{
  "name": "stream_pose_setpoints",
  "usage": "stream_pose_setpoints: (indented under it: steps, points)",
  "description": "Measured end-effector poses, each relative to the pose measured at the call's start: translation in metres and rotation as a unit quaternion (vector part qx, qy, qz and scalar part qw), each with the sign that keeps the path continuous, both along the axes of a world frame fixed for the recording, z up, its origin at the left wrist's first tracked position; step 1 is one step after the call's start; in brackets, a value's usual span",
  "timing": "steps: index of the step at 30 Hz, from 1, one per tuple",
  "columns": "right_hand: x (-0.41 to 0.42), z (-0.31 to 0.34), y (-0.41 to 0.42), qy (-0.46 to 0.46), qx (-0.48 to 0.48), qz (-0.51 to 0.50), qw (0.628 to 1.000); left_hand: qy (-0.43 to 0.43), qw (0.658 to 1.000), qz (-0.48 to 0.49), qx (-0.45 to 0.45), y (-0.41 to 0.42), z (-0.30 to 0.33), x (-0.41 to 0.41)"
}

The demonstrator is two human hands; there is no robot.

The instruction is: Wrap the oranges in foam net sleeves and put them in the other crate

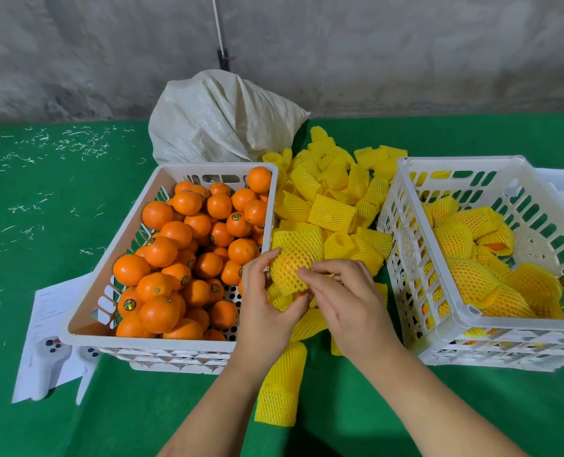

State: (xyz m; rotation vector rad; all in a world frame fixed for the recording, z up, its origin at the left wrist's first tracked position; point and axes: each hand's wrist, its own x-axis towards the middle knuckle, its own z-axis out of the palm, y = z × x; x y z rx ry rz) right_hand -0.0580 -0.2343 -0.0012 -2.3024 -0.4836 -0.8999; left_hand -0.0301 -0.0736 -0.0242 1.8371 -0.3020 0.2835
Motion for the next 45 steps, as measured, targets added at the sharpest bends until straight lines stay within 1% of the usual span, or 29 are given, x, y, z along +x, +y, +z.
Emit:
stream_pose_setpoints:
  steps: [5,7,9,12,14,18,20,23,25,26,28,29,30,32,33,34,36,37,38,40,45]
  points:
    - [0.001,0.01,-0.002,-0.027,-0.01,0.028,0.999,0.043,0.997,-0.013,-0.055,0.001,-0.002,0.002]
    - [-0.004,0.01,0.004,-0.036,-0.024,0.044,0.998,0.037,0.997,-0.011,-0.072,0.003,-0.001,0.003]
    - [-0.006,0.007,0.009,-0.035,-0.033,0.049,0.998,0.038,0.997,-0.013,-0.072,0.004,-0.001,0.003]
    - [-0.002,0.003,0.009,-0.021,-0.035,0.034,0.999,0.057,0.994,-0.019,-0.092,0.004,-0.002,0.003]
    - [0.001,0.0,0.006,-0.011,-0.035,0.006,0.999,0.07,0.992,-0.025,-0.101,0.003,-0.003,0.004]
    - [0.004,-0.007,0.0,0.025,0.016,-0.019,0.999,0.082,0.991,-0.03,-0.1,0.003,-0.006,0.004]
    - [0.004,-0.01,0.0,0.012,0.024,-0.018,0.999,0.083,0.992,-0.026,-0.096,0.003,-0.008,0.004]
    - [0.002,-0.016,0.0,-0.039,0.011,0.0,0.999,0.086,0.991,-0.011,-0.105,0.002,-0.008,0.006]
    - [-0.001,-0.02,0.002,-0.05,-0.003,0.011,0.999,0.08,0.991,-0.003,-0.105,0.003,-0.009,0.008]
    - [-0.002,-0.022,0.003,-0.045,-0.014,0.011,0.999,0.075,0.992,-0.001,-0.104,0.003,-0.01,0.008]
    - [-0.004,-0.021,0.005,-0.004,-0.02,0.005,1.0,0.071,0.992,-0.002,-0.1,0.004,-0.01,0.008]
    - [-0.005,-0.018,0.005,0.025,0.005,0.003,1.0,0.072,0.993,-0.005,-0.098,0.004,-0.009,0.008]
    - [-0.007,-0.015,0.005,0.051,0.055,0.003,0.997,0.073,0.993,-0.007,-0.097,0.004,-0.008,0.008]
    - [-0.009,-0.006,0.006,0.09,0.188,-0.016,0.978,0.072,0.993,-0.01,-0.094,0.004,-0.007,0.007]
    - [-0.009,-0.002,0.008,0.124,0.251,-0.034,0.959,0.074,0.993,-0.013,-0.095,0.004,-0.005,0.006]
    - [-0.008,0.003,0.012,0.18,0.301,-0.045,0.935,0.078,0.992,-0.018,-0.098,0.004,-0.005,0.005]
    - [-0.004,0.009,0.021,0.335,0.353,-0.003,0.873,0.081,0.993,-0.029,-0.083,0.005,-0.004,0.005]
    - [-0.002,0.01,0.025,0.397,0.36,0.029,0.844,0.077,0.995,-0.033,-0.062,0.005,-0.002,0.004]
    - [0.0,0.01,0.029,0.434,0.363,0.053,0.823,0.073,0.996,-0.042,-0.042,0.005,0.0,0.004]
    - [0.002,0.011,0.032,0.449,0.375,0.059,0.808,0.085,0.994,-0.062,-0.017,0.006,0.004,0.003]
    - [0.006,0.006,0.025,0.437,0.405,0.042,0.802,0.112,0.991,-0.071,0.009,0.005,0.007,0.001]
